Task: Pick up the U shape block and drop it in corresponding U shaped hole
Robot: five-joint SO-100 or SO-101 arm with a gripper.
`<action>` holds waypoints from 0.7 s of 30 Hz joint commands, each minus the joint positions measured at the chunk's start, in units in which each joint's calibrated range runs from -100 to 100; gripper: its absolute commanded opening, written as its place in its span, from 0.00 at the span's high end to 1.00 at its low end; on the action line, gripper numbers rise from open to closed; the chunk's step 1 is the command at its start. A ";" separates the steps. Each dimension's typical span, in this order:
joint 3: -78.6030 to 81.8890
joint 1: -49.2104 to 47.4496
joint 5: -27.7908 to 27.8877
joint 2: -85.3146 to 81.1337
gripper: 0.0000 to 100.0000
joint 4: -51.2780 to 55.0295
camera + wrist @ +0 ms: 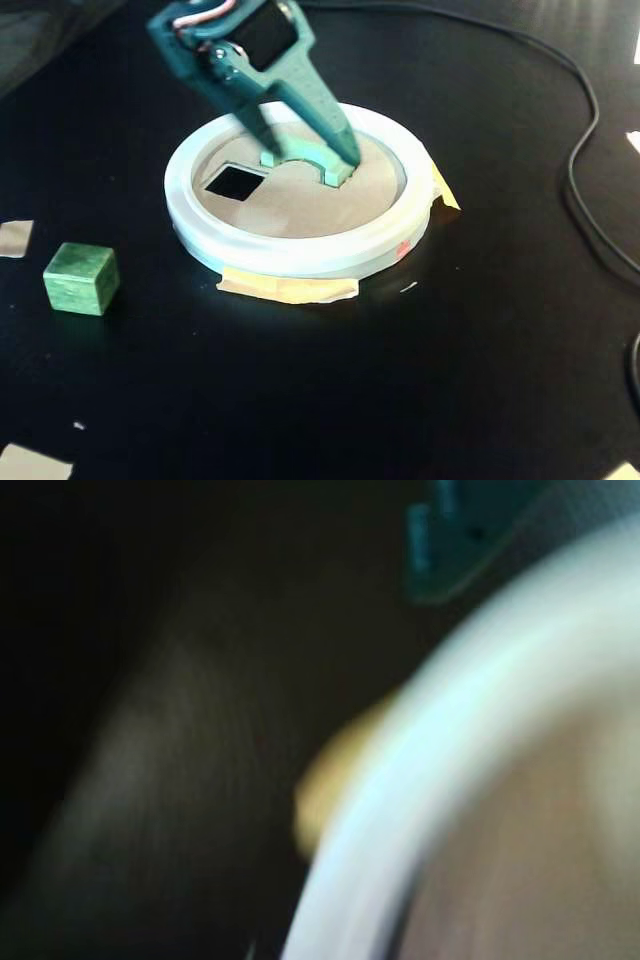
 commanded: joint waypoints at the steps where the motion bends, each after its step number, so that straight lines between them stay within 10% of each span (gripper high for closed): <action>1: -2.21 14.21 12.06 -8.50 0.25 19.14; 8: 3.62 27.70 22.52 -28.29 0.24 23.96; 21: 43.15 36.31 22.91 -80.69 0.25 16.83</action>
